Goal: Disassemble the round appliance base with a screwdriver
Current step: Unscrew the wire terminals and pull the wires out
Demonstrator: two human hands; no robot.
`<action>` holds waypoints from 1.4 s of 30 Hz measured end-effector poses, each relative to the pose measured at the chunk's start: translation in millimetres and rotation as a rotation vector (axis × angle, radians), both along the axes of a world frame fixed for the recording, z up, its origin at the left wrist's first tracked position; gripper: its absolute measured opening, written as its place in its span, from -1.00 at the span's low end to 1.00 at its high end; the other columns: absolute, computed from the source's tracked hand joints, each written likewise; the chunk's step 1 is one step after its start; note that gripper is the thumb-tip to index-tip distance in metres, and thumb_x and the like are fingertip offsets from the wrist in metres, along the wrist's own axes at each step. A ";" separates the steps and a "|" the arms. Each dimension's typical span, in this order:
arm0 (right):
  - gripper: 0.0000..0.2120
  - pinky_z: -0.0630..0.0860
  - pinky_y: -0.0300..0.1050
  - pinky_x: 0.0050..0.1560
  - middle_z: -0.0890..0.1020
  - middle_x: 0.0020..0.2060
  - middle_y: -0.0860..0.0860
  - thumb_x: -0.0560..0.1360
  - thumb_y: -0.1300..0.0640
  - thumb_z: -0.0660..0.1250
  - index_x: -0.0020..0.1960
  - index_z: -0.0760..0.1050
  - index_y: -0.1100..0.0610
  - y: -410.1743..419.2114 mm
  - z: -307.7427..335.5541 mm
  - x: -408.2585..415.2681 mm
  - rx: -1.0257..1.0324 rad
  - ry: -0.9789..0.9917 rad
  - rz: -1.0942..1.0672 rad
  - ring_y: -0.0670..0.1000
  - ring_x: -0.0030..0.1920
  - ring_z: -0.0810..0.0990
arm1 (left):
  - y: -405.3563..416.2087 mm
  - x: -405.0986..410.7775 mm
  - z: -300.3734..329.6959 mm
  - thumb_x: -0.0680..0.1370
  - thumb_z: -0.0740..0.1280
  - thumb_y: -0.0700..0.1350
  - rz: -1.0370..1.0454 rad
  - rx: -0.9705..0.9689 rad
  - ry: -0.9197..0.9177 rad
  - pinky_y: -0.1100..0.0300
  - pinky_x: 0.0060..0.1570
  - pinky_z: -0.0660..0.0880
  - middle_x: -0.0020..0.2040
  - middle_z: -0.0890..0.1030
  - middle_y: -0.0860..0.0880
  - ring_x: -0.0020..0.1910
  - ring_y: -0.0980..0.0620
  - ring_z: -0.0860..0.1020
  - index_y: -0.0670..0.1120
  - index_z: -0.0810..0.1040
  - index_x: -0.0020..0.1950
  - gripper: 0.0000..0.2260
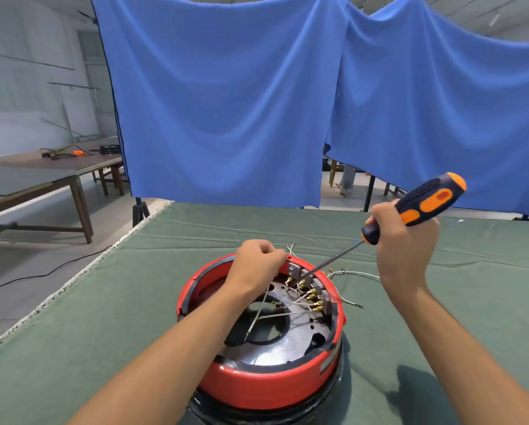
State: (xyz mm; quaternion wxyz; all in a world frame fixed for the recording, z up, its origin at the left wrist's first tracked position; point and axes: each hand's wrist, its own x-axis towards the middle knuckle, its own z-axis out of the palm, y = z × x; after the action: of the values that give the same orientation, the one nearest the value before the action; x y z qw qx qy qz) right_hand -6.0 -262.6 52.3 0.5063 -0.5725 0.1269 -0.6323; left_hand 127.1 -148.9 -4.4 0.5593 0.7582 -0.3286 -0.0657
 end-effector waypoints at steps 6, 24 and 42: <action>-0.78 0.33 -0.36 -0.51 0.45 -0.66 -0.11 0.33 0.18 0.29 -0.47 0.43 0.23 11.5 29.7 -0.2 -0.041 -0.064 -0.019 -0.14 -0.60 0.38 | -0.9 2.1 -0.4 0.44 0.31 -0.24 0.029 -0.067 -0.008 0.37 -0.53 0.33 -0.48 0.44 -0.01 -0.48 0.09 0.37 -0.16 0.46 -0.36 -0.83; -0.61 0.45 -0.19 -0.57 0.65 -0.42 0.11 0.33 -0.05 0.50 0.14 0.57 -0.09 2.9 -13.2 -9.8 0.058 0.328 0.267 0.10 -0.51 0.62 | 4.9 1.4 17.8 0.46 0.37 -0.27 0.131 -0.394 0.400 0.34 -0.56 0.20 -0.51 0.42 0.03 -0.63 0.12 0.27 -0.16 0.59 -0.29 -0.87; -0.73 0.58 -0.02 -0.35 0.66 -0.31 -0.04 0.39 0.28 0.48 -0.16 0.58 -0.10 0.4 -15.2 -7.3 -0.260 0.329 0.220 0.09 -0.30 0.67 | -22.8 -49.1 55.1 0.53 0.29 -0.27 -0.117 -0.492 0.366 0.31 -0.62 0.32 -0.47 0.55 -0.07 -0.64 0.05 0.38 -0.20 0.51 -0.19 -0.90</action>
State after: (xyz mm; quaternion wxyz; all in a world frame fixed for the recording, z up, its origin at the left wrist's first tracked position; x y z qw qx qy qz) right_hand -13.3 -262.1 37.1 0.4668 -0.7387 0.0620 -0.4822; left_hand 78.0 -171.7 50.7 0.7712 0.5555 -0.2715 -0.1515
